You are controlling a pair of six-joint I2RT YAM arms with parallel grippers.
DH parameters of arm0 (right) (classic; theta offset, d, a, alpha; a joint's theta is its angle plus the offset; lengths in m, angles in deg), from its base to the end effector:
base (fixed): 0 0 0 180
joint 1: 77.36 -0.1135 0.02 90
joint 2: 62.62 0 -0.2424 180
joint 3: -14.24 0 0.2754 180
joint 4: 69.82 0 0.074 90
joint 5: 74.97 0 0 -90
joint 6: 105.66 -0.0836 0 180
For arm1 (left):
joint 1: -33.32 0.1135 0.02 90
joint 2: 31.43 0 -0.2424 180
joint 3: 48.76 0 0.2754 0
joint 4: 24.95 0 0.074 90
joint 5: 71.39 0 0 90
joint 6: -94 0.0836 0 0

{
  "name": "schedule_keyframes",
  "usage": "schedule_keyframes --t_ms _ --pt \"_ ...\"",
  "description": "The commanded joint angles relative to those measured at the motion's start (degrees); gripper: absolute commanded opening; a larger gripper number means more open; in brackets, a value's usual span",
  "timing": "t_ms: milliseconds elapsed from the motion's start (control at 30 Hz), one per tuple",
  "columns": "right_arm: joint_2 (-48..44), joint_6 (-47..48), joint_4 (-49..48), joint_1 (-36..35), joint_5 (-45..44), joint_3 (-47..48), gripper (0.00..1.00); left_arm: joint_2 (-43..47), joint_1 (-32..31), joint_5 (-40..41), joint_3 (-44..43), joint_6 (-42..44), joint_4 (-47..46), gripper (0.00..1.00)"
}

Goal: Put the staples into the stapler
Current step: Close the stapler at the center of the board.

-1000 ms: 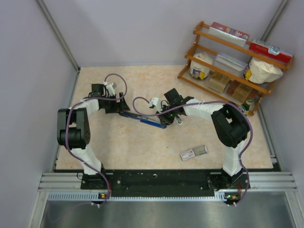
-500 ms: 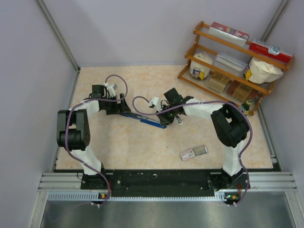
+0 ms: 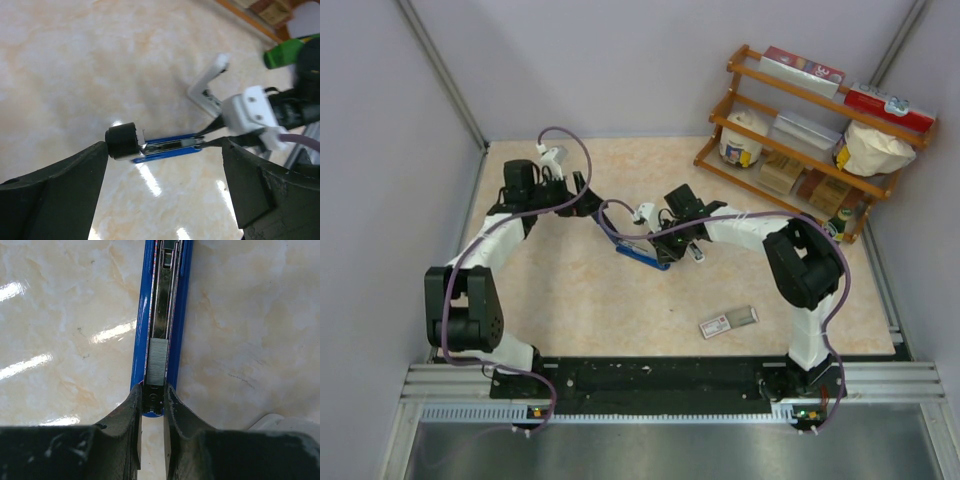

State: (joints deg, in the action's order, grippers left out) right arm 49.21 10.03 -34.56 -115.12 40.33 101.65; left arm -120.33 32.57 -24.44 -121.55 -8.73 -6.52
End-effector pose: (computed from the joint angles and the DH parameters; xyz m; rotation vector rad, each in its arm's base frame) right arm 0.3231 0.2955 0.0955 -1.4953 2.1193 0.6516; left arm 0.3904 -0.0622 0.2028 0.2130 2.1249 -0.9481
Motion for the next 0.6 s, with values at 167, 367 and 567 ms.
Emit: schedule_keyframes --t_ms 167,367,567 --pt "3.4 2.3 0.0 -1.5 -0.3 -0.3 0.0 4.7 -5.7 -16.4 2.7 -8.5 -13.1 0.99" --pt "2.0 2.3 -0.4 -1.4 -0.1 -0.6 0.0 8.2 -4.2 -18.7 4.1 -11.0 -17.3 0.99" --pt "-0.7 3.0 -1.2 0.1 2.2 -1.7 0.11 9.2 0.3 -18.7 4.7 -11.0 -17.1 0.99"
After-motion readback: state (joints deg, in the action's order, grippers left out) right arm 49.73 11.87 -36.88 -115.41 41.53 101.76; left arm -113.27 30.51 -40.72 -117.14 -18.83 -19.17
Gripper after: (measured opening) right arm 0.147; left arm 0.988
